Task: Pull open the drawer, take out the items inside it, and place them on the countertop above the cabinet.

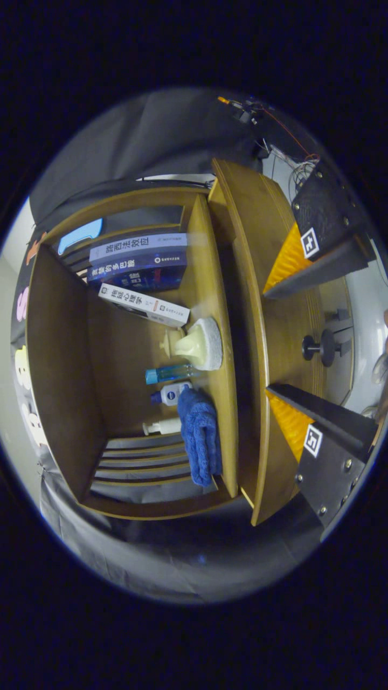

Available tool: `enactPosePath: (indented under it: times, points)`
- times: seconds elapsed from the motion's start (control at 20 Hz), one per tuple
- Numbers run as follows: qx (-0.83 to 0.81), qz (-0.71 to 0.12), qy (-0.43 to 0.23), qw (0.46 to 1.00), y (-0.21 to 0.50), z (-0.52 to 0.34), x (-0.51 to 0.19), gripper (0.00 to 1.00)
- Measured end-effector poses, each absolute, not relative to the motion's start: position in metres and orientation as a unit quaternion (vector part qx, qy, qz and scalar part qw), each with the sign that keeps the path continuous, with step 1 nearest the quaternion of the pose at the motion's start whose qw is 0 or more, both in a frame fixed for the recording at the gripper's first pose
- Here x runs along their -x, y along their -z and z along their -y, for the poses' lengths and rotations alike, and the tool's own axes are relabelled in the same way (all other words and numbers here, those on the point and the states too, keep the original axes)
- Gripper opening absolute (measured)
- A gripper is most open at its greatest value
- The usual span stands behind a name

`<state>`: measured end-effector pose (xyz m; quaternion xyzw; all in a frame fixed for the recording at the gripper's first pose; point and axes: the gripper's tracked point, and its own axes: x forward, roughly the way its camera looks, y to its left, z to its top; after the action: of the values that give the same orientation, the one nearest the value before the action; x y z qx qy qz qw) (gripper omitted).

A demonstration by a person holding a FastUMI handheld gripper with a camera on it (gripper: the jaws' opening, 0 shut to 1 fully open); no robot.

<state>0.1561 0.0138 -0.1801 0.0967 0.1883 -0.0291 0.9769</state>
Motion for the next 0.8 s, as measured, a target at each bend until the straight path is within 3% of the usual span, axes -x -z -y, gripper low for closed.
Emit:
enactPosePath:
  times: [0.8]
  points:
    - [-0.086,-0.189,0.032,0.978,0.190,-0.015,-0.210,0.96]
